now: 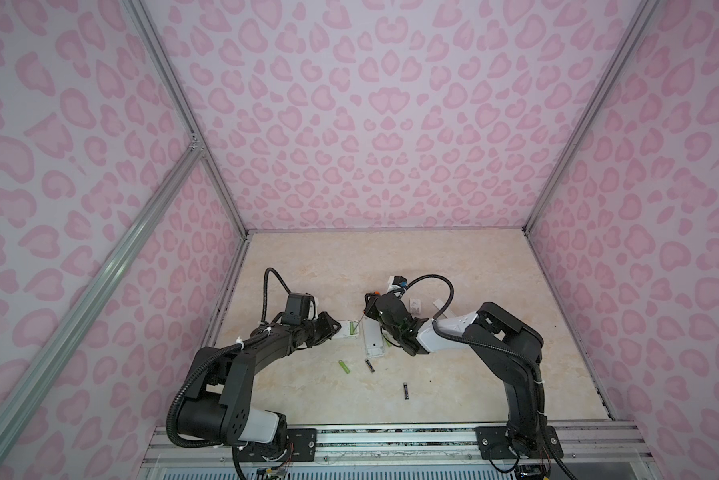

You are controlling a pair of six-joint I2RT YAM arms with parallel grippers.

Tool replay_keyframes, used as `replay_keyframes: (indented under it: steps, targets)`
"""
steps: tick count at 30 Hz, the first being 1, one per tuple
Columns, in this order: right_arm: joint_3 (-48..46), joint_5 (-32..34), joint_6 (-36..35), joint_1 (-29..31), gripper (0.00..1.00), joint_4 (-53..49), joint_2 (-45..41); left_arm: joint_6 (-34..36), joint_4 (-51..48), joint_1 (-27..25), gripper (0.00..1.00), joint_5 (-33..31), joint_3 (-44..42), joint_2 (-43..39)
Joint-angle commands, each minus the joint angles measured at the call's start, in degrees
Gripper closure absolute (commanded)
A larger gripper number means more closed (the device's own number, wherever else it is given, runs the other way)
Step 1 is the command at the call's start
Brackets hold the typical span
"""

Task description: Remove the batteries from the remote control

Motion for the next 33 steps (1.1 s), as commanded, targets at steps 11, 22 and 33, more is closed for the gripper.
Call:
replay_keyframes:
  steps: [11, 22, 33]
  targets:
    - [-1.34, -1.93, 4.02, -1.25, 1.0, 1.91, -0.37, 0.17, -5.72, 0.08, 0.68, -1.79, -0.88, 0.06]
    - [-2.62, -0.51, 0.94, -1.22, 1.0, 1.63, -2.44, 0.35, -5.92, 0.24, 0.68, -1.88, -1.0, -0.41]
    - [-1.35, 0.4, -10.2, -0.64, 1.0, -3.43, -8.13, 1.35, -8.41, 0.42, 0.67, -1.55, 2.0, -2.03]
